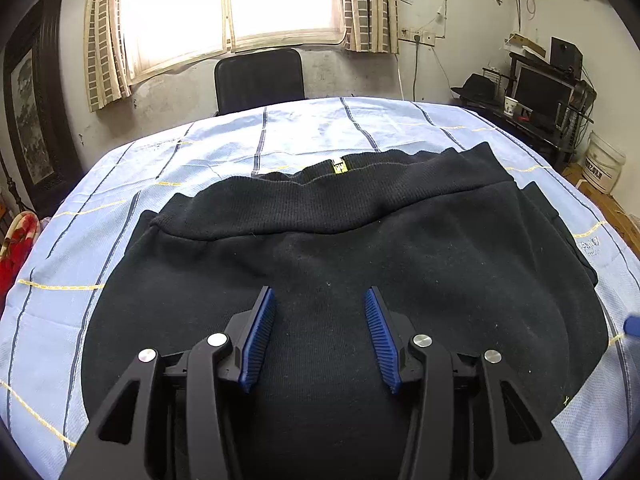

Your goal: Fold large clothes

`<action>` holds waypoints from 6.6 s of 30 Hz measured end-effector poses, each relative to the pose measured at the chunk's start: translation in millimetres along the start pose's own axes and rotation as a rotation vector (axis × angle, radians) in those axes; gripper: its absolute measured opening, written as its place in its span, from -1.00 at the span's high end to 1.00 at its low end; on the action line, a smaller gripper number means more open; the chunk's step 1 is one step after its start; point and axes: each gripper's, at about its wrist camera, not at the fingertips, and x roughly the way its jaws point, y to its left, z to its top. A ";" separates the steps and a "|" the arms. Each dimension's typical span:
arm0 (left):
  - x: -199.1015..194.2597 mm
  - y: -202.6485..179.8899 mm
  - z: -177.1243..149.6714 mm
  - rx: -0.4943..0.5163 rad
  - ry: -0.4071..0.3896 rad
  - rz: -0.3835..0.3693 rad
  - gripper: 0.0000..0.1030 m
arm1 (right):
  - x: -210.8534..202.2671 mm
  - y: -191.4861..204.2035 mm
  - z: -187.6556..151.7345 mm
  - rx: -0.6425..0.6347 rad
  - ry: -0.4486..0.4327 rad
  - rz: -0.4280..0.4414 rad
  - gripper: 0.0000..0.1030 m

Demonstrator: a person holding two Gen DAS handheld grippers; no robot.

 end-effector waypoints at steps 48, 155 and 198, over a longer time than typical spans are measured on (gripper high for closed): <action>-0.7 -2.0 0.8 0.002 -0.004 -0.006 0.03 | 62.5 -27.7 20.8 0.280 -0.084 0.003 -0.24; 5.0 218.8 -16.7 -0.376 0.181 -0.264 0.54 | 197.1 293.0 -42.8 -0.713 0.088 -0.026 0.89; -14.2 176.2 -17.1 -0.225 0.185 -0.076 -0.14 | 180.0 239.6 -75.2 -0.739 0.158 -0.071 0.74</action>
